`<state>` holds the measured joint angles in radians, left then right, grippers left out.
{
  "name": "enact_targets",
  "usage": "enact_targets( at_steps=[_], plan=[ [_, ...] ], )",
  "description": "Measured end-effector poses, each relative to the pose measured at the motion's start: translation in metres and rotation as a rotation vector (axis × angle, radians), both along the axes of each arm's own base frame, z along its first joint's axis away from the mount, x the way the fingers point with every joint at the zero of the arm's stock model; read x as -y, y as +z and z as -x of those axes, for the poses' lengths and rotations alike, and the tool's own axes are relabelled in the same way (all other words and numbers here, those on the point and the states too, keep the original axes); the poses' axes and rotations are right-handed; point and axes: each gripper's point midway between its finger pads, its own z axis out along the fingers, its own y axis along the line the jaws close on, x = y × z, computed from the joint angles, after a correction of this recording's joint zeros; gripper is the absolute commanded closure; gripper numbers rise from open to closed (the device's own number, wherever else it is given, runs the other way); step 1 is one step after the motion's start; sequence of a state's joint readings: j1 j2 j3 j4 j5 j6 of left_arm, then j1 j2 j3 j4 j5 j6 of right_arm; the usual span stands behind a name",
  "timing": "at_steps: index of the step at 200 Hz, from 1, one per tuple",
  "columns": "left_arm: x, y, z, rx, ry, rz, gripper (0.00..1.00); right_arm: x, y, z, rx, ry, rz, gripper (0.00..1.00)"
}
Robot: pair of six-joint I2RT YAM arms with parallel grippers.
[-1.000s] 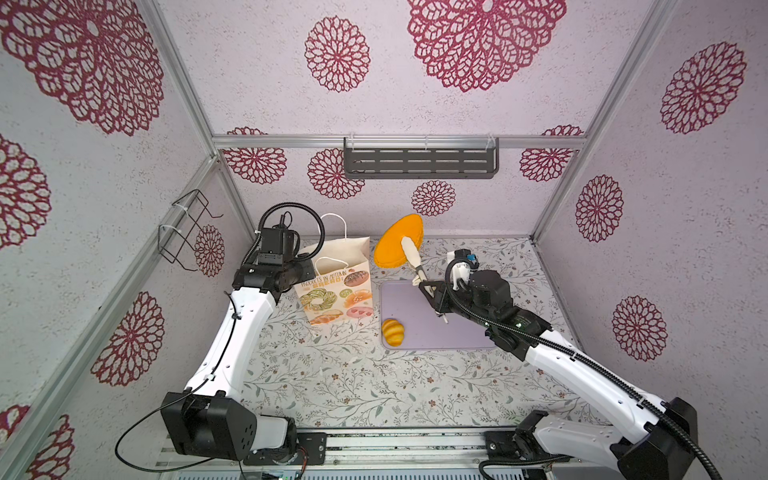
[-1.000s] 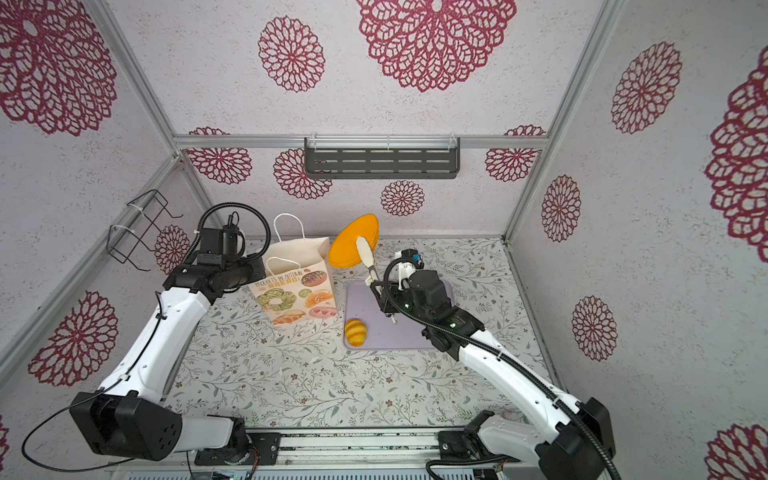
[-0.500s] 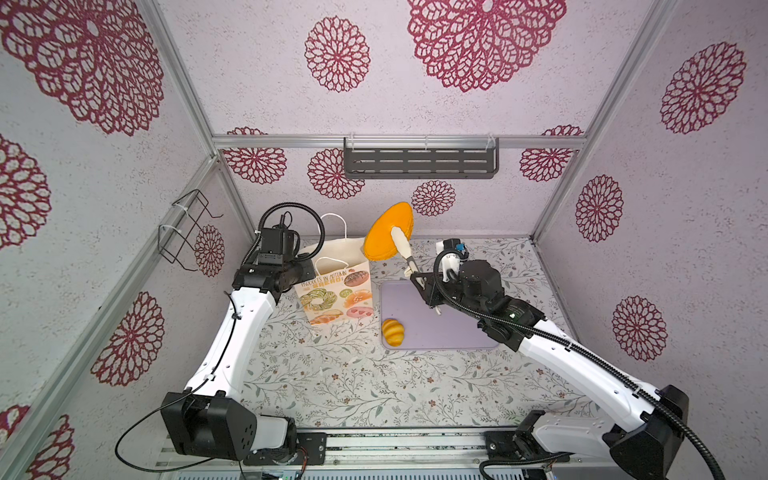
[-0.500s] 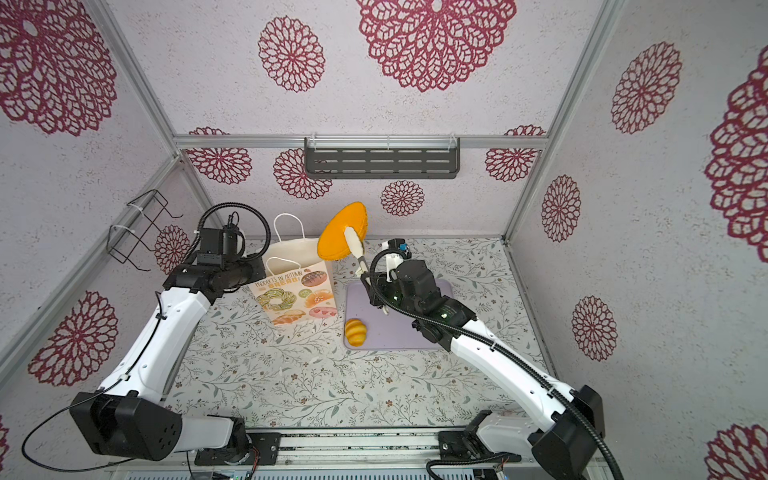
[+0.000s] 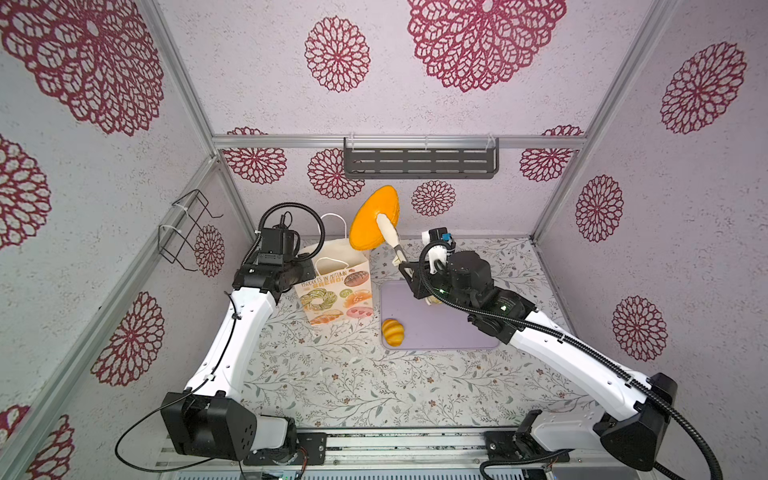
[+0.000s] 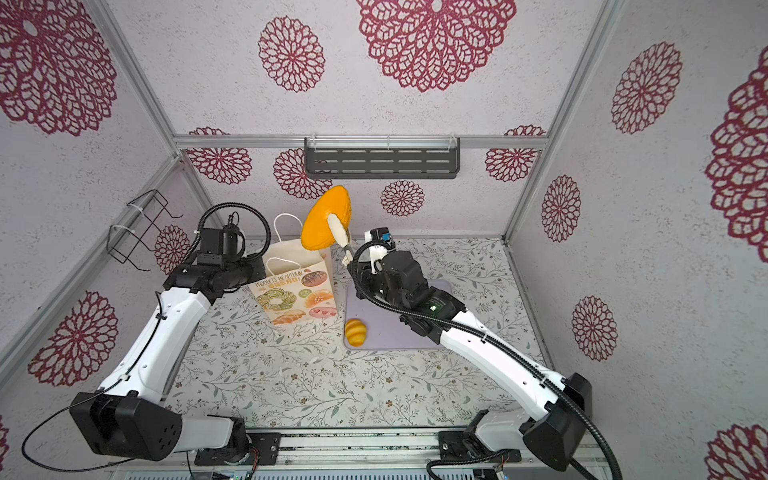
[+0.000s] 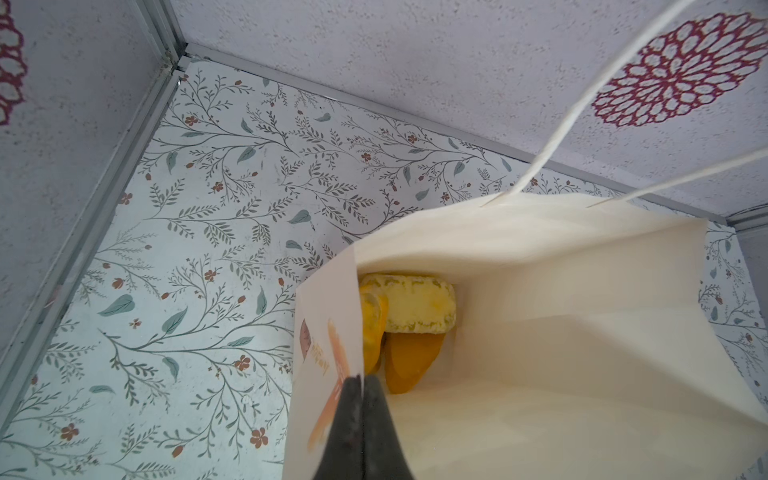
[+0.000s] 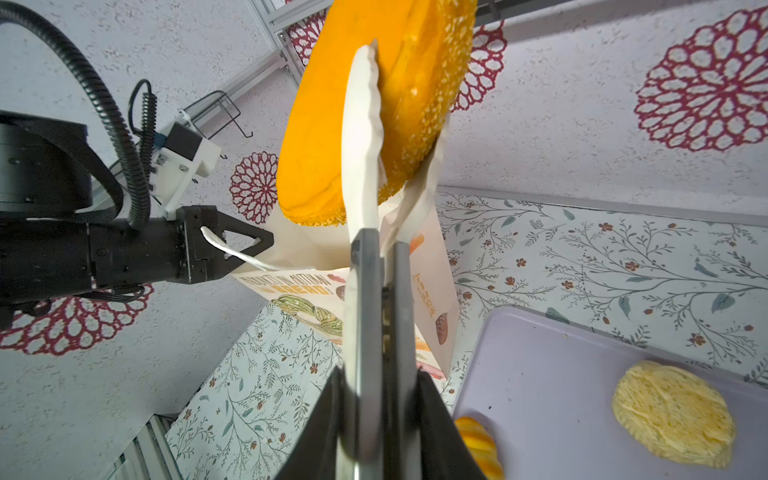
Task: Place the fake bread into the paper bag
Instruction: 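Carry the orange slice in the right tongs over the bag opening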
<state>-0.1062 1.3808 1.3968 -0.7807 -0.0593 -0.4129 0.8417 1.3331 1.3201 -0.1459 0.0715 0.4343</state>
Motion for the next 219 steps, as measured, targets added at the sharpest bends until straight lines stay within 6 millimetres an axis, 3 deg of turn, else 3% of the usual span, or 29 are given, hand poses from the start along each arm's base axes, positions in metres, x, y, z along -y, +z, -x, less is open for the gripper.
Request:
enact_targets(
  at_steps=[56,121,219],
  plan=[
    [0.0,0.0,0.0,0.0,-0.001,0.0,1.0,-0.022,-0.014,-0.003,-0.001,0.028,0.041,1.0],
    [0.0,0.0,0.0,0.0,-0.001,0.0,1.0,-0.031,-0.019,-0.007,0.015,0.03,0.069,1.0],
    [0.0,0.0,0.0,0.0,-0.001,0.0,1.0,-0.062,-0.032,0.001,0.101,0.06,0.158,1.0]
  ],
)
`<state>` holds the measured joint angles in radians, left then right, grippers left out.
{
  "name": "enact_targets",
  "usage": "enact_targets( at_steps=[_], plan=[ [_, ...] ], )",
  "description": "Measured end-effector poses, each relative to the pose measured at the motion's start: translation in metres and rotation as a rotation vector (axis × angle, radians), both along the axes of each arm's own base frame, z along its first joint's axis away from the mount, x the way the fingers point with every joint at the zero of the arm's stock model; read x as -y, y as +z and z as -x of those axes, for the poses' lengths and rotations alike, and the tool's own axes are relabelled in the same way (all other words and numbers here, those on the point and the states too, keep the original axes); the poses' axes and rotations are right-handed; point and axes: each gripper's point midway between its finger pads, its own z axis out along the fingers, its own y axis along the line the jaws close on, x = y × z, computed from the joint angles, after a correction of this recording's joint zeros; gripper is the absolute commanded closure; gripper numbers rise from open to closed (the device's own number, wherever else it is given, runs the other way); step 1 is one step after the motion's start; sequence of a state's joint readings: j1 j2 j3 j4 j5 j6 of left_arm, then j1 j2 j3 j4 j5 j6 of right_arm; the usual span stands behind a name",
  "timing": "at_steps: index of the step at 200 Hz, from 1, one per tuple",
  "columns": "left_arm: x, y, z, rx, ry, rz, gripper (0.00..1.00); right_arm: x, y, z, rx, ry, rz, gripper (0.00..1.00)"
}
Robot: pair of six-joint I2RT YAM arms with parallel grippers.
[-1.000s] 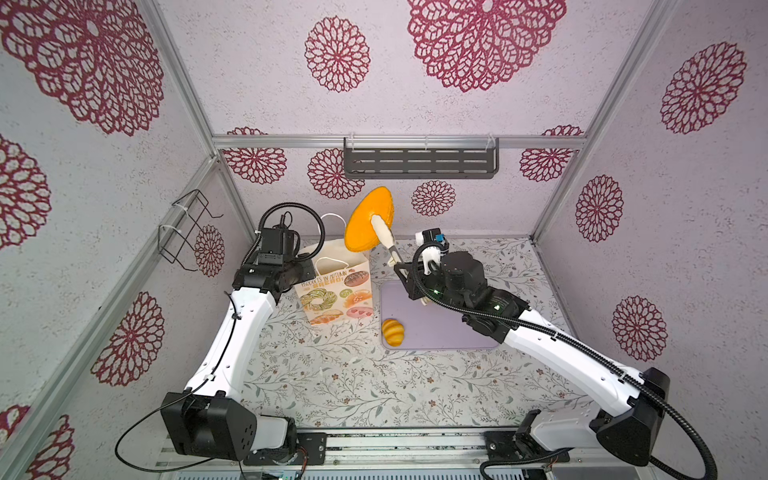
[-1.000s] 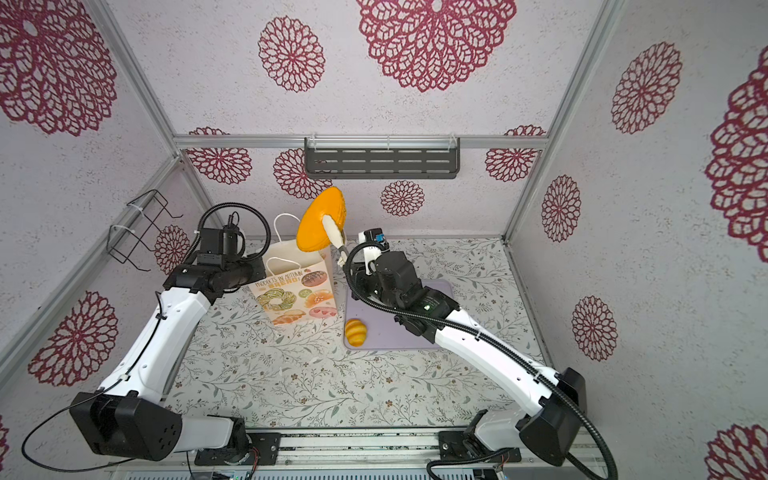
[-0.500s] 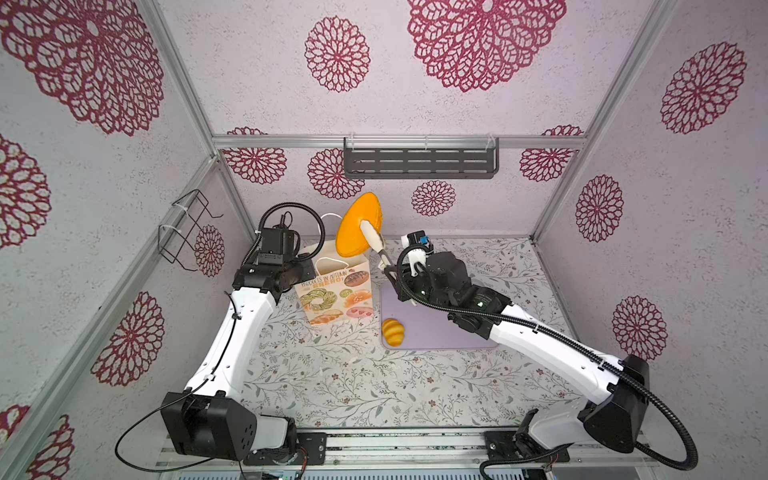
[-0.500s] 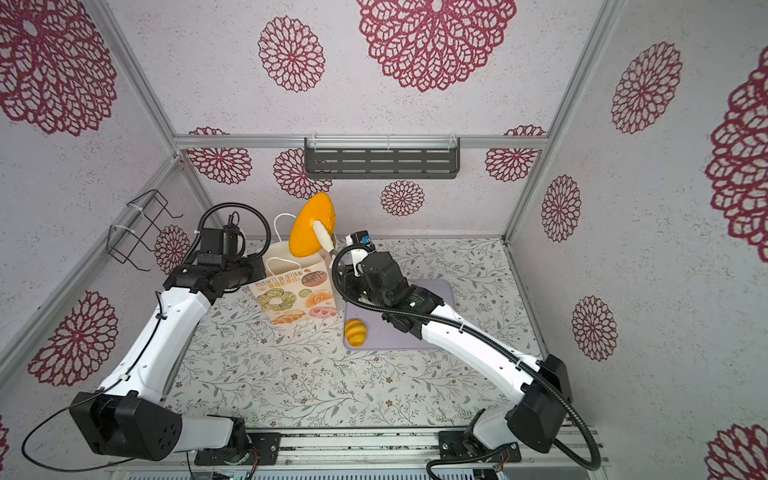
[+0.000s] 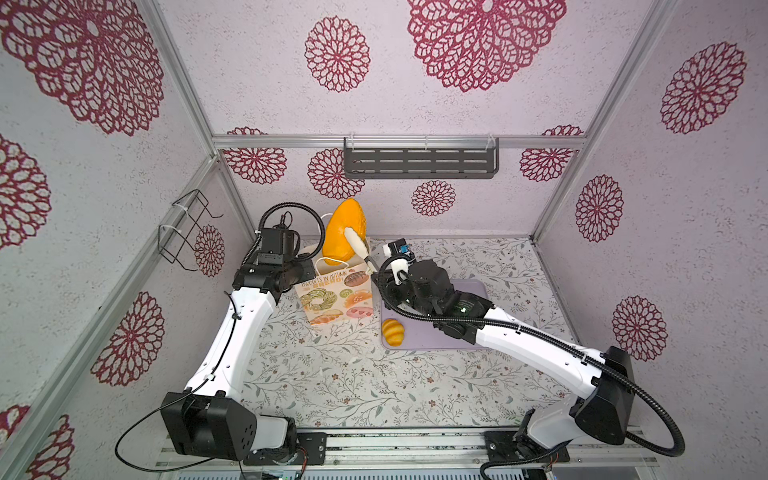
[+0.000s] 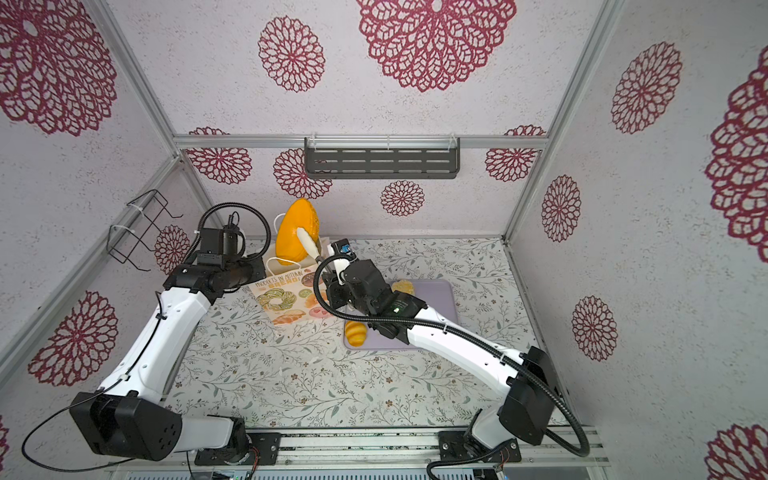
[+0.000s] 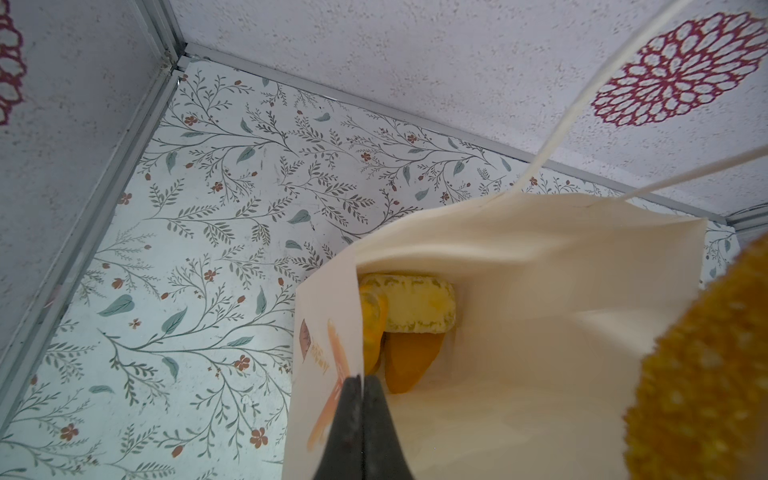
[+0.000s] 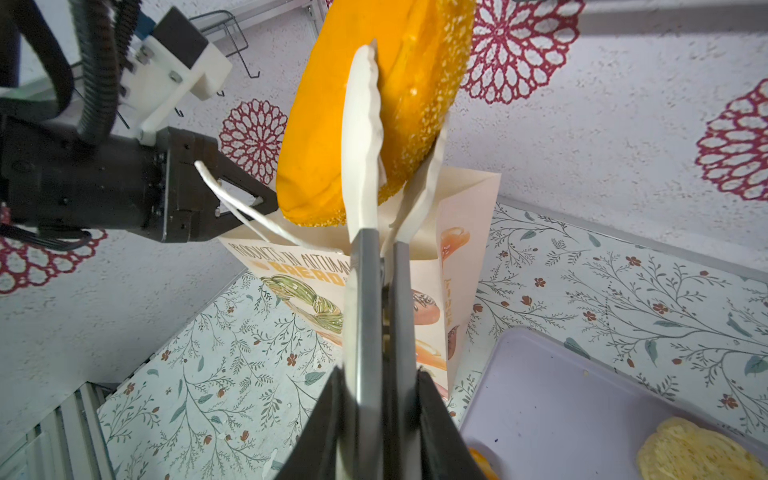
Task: Place the fake bread into the paper bag
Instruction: 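Carry the orange slice in the right tongs over the bag opening, then open the right tongs over the bag to drop the orange slice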
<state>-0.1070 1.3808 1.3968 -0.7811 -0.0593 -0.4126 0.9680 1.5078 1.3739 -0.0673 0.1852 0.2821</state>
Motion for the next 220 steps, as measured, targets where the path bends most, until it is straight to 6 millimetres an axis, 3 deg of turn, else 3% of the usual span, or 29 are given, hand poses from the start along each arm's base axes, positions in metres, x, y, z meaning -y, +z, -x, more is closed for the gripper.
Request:
enact_targets(
  at_steps=[121,194,205,220],
  plan=[
    [0.001,0.0,0.0,0.0,-0.002,0.0,1.0,-0.021,0.002,0.0,0.131,-0.017,0.127,1.0],
    [0.001,0.0,0.0,-0.001,-0.003,0.001,1.0,-0.04,-0.032,0.007,0.234,-0.023,0.347,1.0],
    [0.001,0.0,0.0,-0.002,-0.003,0.001,1.0,-0.041,-0.035,0.008,0.239,-0.023,0.362,0.95],
    [0.001,0.0,0.0,-0.002,-0.003,0.001,1.0,-0.041,-0.035,0.008,0.245,-0.029,0.369,0.74]
  ],
)
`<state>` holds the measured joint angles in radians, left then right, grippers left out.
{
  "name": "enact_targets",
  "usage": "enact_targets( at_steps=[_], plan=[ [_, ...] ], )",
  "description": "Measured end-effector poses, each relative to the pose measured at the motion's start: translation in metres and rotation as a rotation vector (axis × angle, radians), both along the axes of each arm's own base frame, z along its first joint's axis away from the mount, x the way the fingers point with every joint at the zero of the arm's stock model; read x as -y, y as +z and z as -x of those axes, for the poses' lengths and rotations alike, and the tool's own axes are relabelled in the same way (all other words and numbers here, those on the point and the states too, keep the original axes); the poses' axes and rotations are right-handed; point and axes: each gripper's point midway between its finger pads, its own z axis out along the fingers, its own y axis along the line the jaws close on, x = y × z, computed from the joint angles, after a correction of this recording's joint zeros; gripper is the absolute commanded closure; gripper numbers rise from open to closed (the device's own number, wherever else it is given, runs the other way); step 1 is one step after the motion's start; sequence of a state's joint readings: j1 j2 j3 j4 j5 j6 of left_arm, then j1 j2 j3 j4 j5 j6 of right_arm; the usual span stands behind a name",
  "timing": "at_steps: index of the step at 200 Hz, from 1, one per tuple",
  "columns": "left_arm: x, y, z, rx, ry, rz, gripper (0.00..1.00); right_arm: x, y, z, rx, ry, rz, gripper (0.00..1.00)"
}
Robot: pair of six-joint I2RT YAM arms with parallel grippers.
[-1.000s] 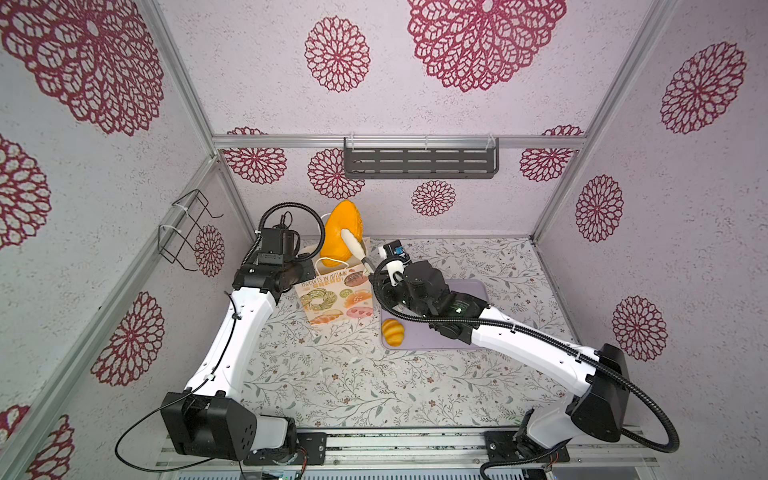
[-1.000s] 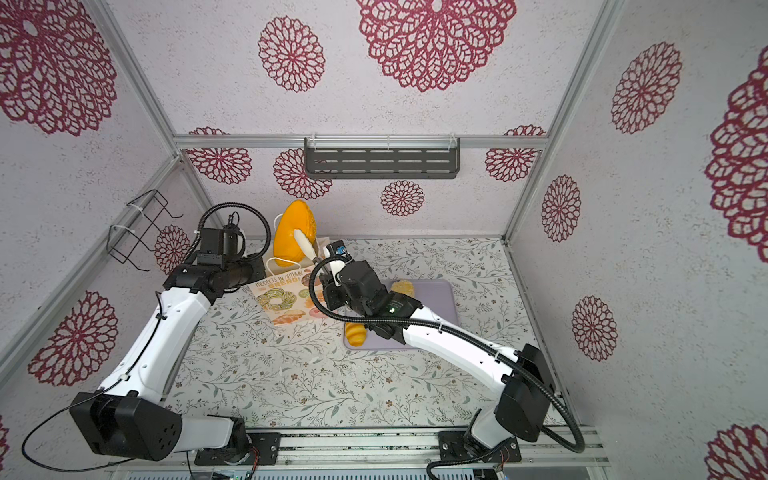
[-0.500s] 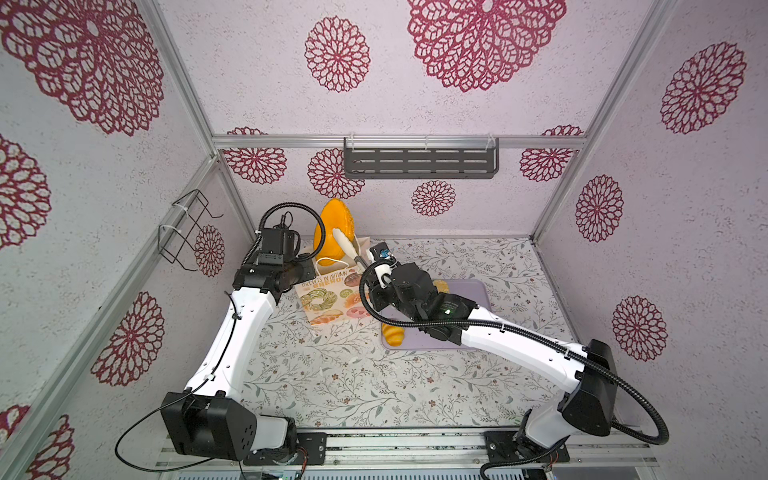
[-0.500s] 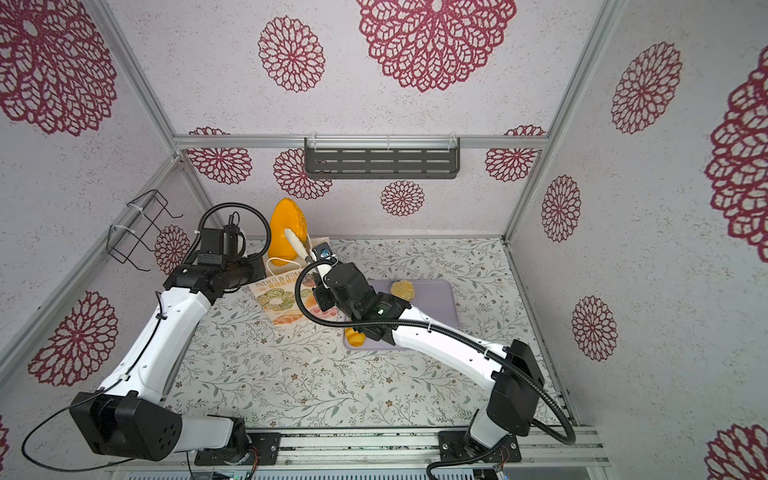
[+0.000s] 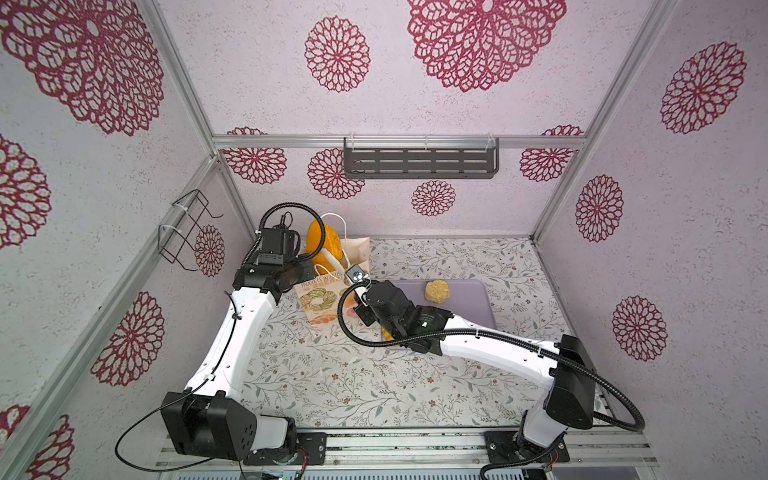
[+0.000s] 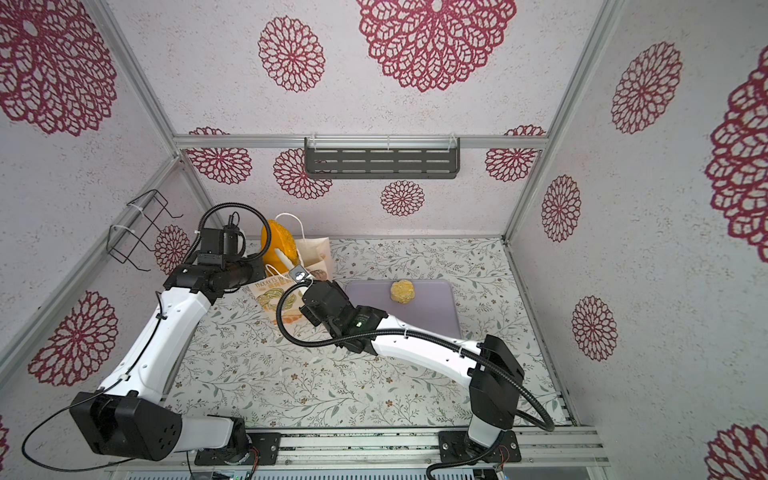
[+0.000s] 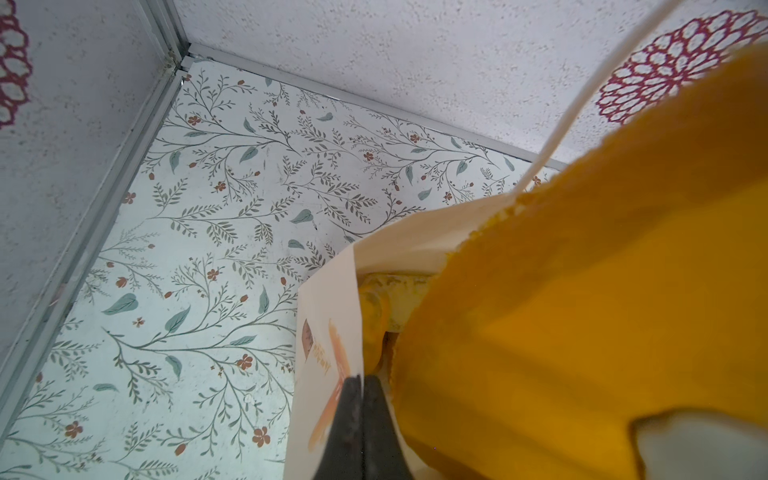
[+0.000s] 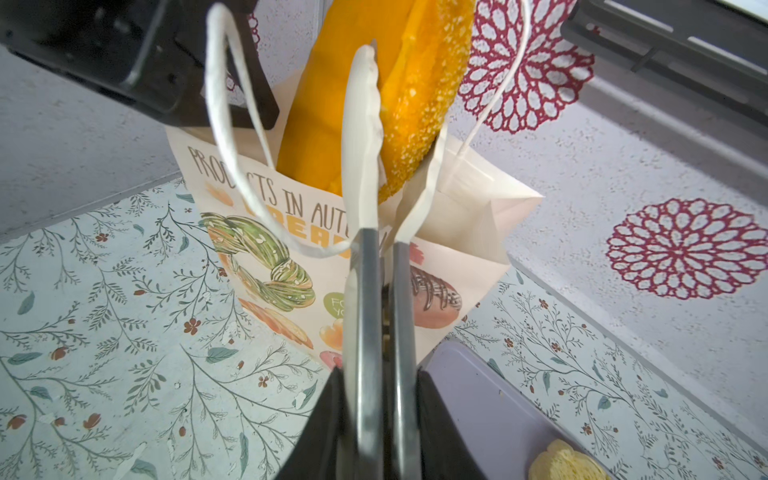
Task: Place the fake bread into the paper bag
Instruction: 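Open the right tongs over the bag to drop the orange slice, then withdraw the open right tongs from the bag back over the tray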
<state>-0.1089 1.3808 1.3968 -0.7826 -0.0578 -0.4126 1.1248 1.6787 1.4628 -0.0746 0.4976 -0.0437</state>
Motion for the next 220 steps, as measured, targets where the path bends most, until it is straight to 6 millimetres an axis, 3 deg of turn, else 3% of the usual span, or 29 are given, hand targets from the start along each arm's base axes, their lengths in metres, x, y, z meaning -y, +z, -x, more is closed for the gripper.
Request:
enact_targets(
  at_steps=[32,65,151,220],
  plan=[
    [0.0,0.0,0.0,0.0,0.0,0.0,1.0,0.004,0.002,-0.003,0.006,-0.032,-0.007,0.54],
    [0.0,0.0,0.0,0.0,-0.001,0.0,1.0,0.011,0.016,-0.003,0.013,-0.056,-0.048,0.42],
    [0.0,0.0,0.0,0.001,-0.001,0.0,1.0,0.034,0.064,0.005,0.029,-0.091,-0.192,0.42],
    [0.001,0.0,0.0,0.001,-0.001,0.0,1.0,0.075,0.063,0.01,-0.024,-0.158,-0.264,0.42]
  ],
)
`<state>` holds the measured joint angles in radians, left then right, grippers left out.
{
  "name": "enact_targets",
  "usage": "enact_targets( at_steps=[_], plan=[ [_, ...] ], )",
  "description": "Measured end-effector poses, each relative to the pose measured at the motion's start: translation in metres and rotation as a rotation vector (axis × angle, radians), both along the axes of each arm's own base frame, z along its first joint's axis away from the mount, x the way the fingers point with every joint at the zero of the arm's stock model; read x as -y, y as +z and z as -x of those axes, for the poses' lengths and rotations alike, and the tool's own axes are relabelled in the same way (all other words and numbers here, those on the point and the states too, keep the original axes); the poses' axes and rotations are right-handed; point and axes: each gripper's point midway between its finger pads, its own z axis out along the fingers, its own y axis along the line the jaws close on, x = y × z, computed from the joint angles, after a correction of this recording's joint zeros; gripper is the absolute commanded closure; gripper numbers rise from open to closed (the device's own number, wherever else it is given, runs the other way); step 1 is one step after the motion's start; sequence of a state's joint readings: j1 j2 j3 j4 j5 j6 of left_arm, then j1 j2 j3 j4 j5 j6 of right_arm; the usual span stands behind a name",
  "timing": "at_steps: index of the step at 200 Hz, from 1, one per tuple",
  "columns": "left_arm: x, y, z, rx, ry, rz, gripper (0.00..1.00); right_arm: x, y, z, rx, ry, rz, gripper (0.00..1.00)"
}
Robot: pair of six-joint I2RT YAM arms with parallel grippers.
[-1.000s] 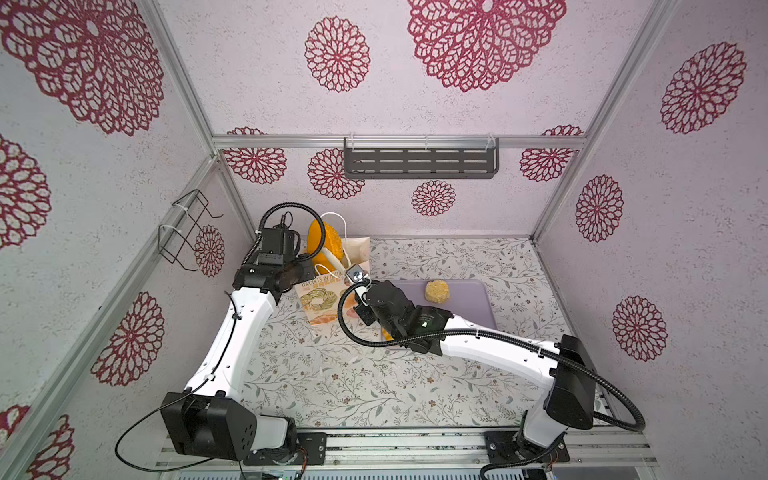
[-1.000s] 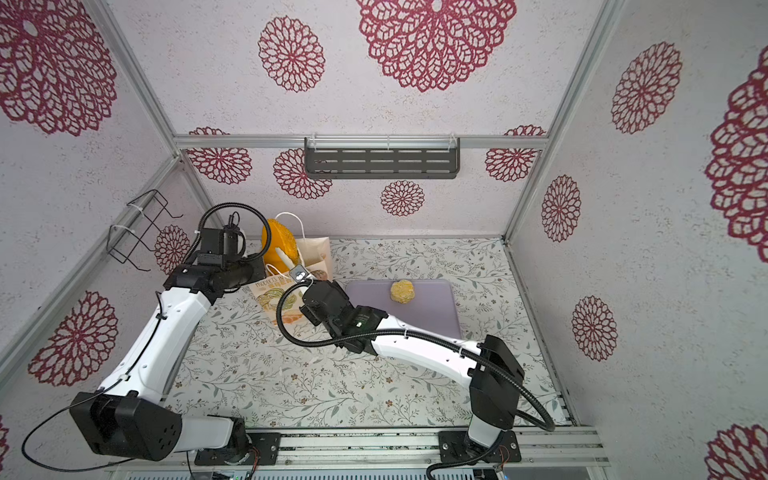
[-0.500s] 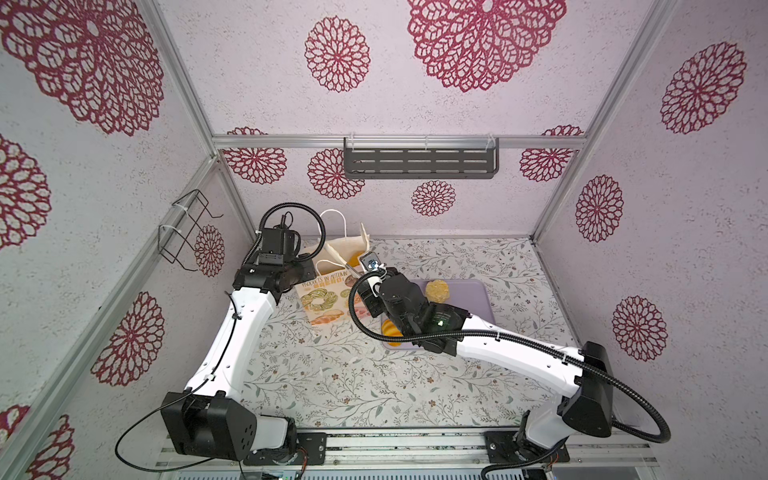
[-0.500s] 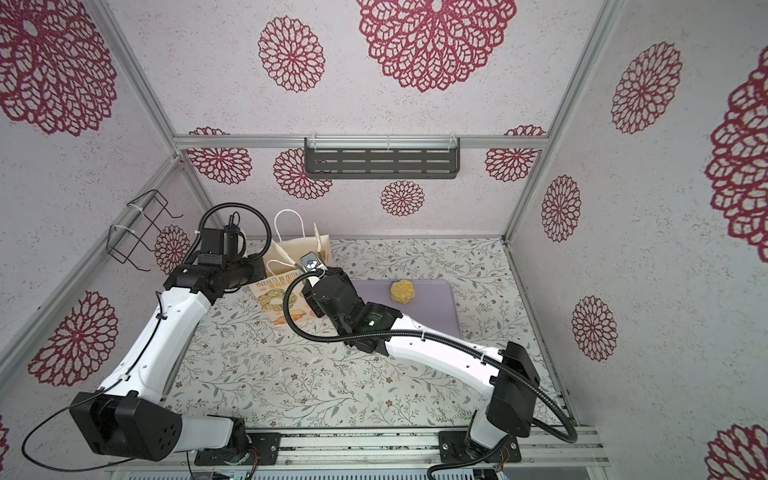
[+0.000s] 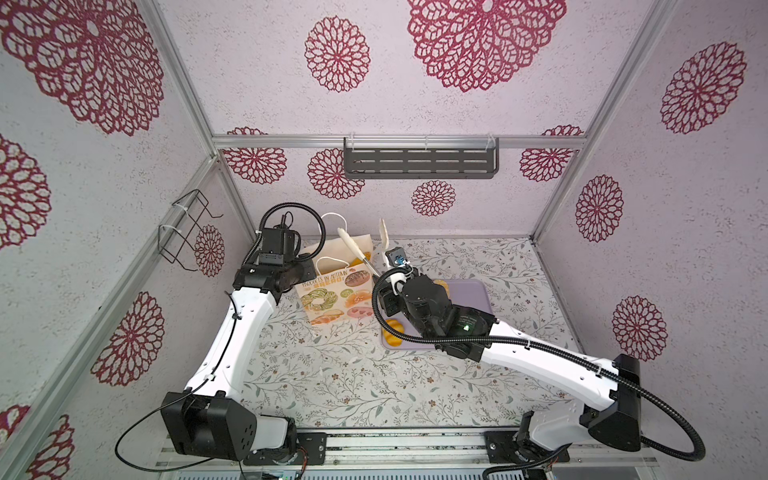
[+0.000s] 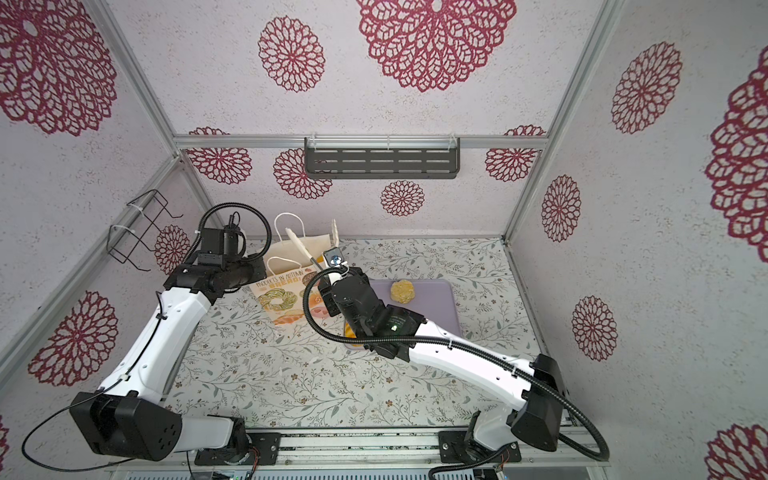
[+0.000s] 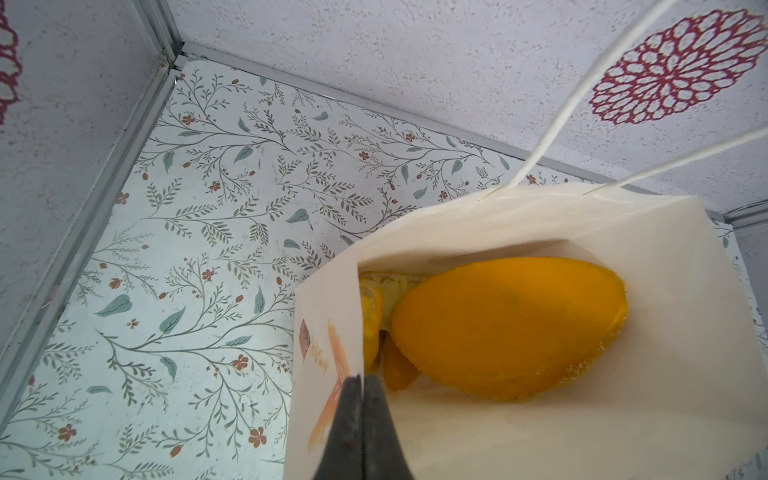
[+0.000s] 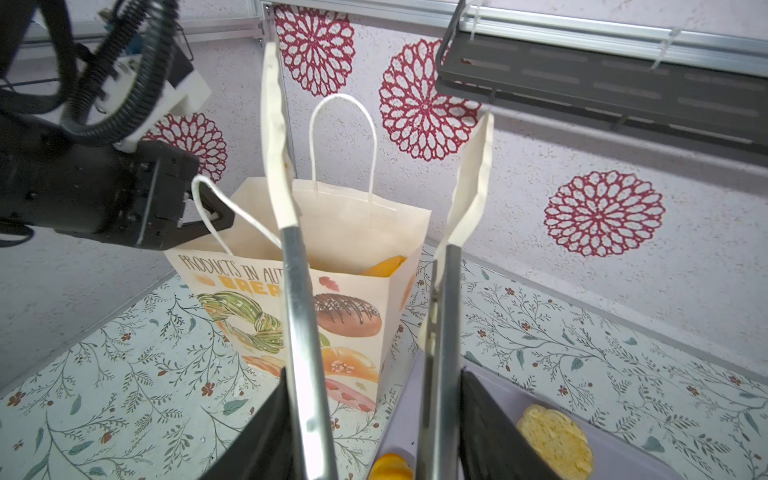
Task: Place the fake bread into the paper bag
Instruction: 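Withdraw the open right tongs from the bag back over the tray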
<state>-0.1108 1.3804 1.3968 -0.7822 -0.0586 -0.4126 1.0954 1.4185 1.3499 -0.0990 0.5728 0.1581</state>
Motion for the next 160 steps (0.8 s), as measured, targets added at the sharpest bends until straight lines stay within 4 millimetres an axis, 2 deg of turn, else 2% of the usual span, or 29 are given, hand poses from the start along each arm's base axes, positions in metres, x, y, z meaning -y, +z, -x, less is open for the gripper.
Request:
enact_targets(
  at_steps=[67,118,160],
  plan=[
    [0.0,0.0,0.0,0.0,-0.001,0.001,1.0,0.053,-0.015,-0.006,-0.081,-0.099,-0.068,0.42],
    [0.001,0.0,0.0,0.0,-0.002,0.001,1.0,0.076,-0.031,-0.004,-0.137,-0.138,-0.1,0.41],
    [0.005,0.0,0.0,0.0,-0.012,0.001,1.0,0.086,-0.04,-0.007,-0.186,-0.154,-0.137,0.41]
  ],
)
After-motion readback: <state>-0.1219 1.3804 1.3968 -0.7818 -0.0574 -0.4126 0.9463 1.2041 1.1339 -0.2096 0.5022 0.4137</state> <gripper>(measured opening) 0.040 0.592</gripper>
